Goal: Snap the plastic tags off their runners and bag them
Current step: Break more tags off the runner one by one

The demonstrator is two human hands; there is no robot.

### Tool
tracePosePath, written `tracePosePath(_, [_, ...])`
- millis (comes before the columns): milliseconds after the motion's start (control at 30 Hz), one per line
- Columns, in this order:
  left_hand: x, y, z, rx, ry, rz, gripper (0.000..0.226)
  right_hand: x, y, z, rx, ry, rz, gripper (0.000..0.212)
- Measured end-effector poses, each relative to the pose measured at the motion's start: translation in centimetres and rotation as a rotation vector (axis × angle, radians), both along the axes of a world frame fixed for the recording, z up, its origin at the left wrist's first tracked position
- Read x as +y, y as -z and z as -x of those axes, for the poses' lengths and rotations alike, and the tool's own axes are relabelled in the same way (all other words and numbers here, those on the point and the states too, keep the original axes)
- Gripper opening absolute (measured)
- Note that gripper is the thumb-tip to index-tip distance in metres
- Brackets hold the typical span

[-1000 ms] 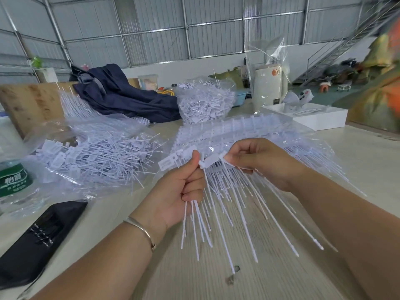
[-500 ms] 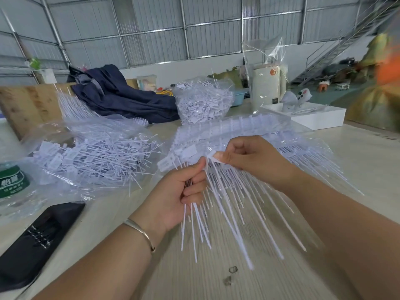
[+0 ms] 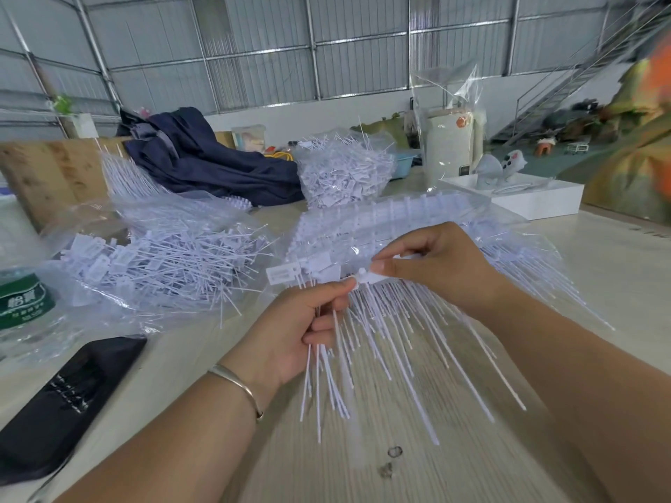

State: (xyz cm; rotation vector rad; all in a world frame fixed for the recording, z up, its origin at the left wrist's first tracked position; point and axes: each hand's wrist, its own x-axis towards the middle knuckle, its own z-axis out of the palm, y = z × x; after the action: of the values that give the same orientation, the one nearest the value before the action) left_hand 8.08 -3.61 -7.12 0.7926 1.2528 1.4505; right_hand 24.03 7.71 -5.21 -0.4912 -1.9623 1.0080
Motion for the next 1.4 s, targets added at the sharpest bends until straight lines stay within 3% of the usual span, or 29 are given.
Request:
tracePosePath(67, [0.0,-0.1,0.1,-0.002,0.018,-0.008,0.007,-0.1,-0.1,-0.1,0.005,-0.04,0.036,0.007])
tracePosePath(200, [-0.1,-0.3,0.1,0.076,0.034,-0.009,0.014,-0.2,-0.4,-0.4,-0.096,-0.125,0.085,0.007])
tracePosePath(433, [-0.4,-0.2,-0.2,0.375,0.001,0.081,0.03,0.1,-1.0,-1.2,-0.222,-0.076,0.102,0.007])
tracePosePath(567, [-0.2,-0.2,0.4,0.168,-0.011,0.037,0.048,0.7,-1.2,-1.8,-0.147,-0.032,0.155,0.012])
tracePosePath(767, [0.0,0.2,0.2,-0.001,0.003,0.077,0.026,0.0,-1.1,-0.9,-0.094,-0.052,0.27,0.028])
tracePosePath(1000, [0.2,0.3,0.5,-0.137,-0.042,0.084,0.04,-0.4,-0.4,-0.2,-0.286,-0.04,0.066,0.021])
tracePosePath(1100, [0.3,0.3,0.3,-0.08,-0.048,0.069,0.037,-0.4,0.1,0.1,-0.393,0.002,-0.07,0.024])
tracePosePath(1233, [0.3,0.6,0.2,0.002,-0.017,0.081,0.02,-0.3,0.4,0.2,-0.387,0.007,-0.099,0.024])
tracePosePath(1400, [0.3,0.6,0.6,-0.016,-0.057,0.071,0.02,0.0,0.0,-0.1,-0.234,-0.041,0.038,0.007])
